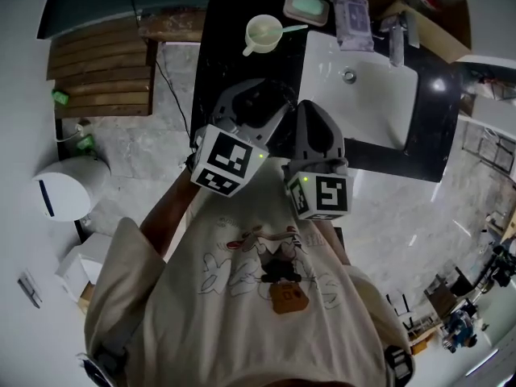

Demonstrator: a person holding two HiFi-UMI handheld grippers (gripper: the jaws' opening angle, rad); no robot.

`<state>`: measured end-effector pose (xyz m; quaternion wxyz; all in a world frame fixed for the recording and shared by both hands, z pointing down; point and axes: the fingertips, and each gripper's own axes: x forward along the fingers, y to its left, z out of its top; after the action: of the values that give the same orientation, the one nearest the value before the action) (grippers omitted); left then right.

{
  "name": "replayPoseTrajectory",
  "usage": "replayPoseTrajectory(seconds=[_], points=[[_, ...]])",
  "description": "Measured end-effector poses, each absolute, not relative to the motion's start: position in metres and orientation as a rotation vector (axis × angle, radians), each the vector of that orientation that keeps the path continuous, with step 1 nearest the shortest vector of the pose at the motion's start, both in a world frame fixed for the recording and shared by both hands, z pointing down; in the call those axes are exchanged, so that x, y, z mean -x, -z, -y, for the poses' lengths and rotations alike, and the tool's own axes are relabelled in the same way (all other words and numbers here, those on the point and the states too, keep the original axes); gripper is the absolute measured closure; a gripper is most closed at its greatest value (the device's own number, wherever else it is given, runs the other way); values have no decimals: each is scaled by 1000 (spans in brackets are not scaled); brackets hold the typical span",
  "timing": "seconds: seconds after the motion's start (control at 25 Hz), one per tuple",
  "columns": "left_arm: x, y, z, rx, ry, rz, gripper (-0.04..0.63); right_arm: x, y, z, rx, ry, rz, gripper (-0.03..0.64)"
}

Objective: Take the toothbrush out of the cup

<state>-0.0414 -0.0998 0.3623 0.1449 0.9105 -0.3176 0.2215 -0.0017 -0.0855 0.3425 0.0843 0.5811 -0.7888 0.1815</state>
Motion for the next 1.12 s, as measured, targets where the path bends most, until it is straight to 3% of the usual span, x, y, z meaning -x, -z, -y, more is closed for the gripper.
replayPoseTrajectory(seconds=[0.2, 0.32, 0.8, 1.12], points=[[36, -366, 123, -2571, -597, 990, 402, 1, -349, 100, -1703, -550, 2365, 598], [37, -372, 138, -2517, -578, 1040, 480, -3, -358, 107, -1675, -563, 2366, 598], [22, -399, 172, -2521, -708, 975, 479, -29, -385, 135, -1671, -642, 2322, 598], [15, -413, 202, -2494, -717, 1002, 434, -31, -392, 157, -1665, -679, 2337, 598]])
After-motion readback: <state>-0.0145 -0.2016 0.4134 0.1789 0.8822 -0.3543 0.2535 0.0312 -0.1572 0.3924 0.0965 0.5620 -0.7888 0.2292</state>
